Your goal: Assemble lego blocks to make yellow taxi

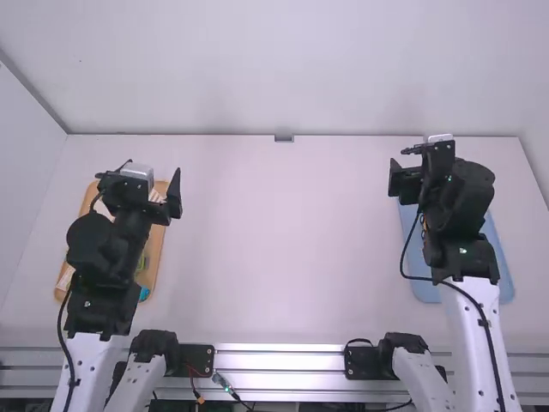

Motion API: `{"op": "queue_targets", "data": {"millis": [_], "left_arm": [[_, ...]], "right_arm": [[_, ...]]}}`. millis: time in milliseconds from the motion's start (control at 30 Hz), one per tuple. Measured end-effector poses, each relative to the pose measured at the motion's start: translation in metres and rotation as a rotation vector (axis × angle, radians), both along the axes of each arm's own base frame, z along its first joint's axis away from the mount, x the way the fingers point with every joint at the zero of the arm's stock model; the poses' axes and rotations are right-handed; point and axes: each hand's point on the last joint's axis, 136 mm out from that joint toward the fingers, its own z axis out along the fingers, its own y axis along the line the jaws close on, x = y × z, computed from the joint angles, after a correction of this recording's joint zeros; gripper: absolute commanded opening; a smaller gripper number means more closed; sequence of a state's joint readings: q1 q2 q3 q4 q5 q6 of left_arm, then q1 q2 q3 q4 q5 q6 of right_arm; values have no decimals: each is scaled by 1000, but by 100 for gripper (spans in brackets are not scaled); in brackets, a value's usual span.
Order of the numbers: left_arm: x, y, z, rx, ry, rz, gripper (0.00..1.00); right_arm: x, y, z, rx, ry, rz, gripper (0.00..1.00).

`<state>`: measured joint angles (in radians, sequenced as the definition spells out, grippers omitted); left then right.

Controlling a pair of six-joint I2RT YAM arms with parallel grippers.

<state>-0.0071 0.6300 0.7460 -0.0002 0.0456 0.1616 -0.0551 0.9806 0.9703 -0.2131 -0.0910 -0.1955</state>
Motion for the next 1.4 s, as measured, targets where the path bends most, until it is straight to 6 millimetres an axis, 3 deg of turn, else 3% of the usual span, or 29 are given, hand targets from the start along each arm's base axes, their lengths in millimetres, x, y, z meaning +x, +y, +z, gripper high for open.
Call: {"op": "queue_targets", "data": {"millis": [167, 367, 467, 667, 1033, 1200, 1400], "left_arm": [[-7, 6, -28, -69, 32, 33, 77], [-26, 7, -51, -136, 18, 37, 64], [-33, 8, -67, -146, 16, 42, 57], [-43, 8, -108, -155, 24, 44, 42], [-49, 9, -163, -155, 29, 47, 22], [-44, 9, -207, -153, 118, 54, 14], [-43, 9, -208, -153, 116, 54, 7]], "right_arm": [[-8, 10, -1, 46, -52, -15, 78], [-27, 6, 13, 124, -183, -56, 66], [-40, 6, 10, 143, -212, -60, 59], [-63, 5, -25, 159, -202, -68, 45], [-90, 4, -81, 161, -203, -73, 21], [-98, 4, -109, 160, -199, -74, 11], [-103, 4, -133, 160, -200, -74, 3]]}}
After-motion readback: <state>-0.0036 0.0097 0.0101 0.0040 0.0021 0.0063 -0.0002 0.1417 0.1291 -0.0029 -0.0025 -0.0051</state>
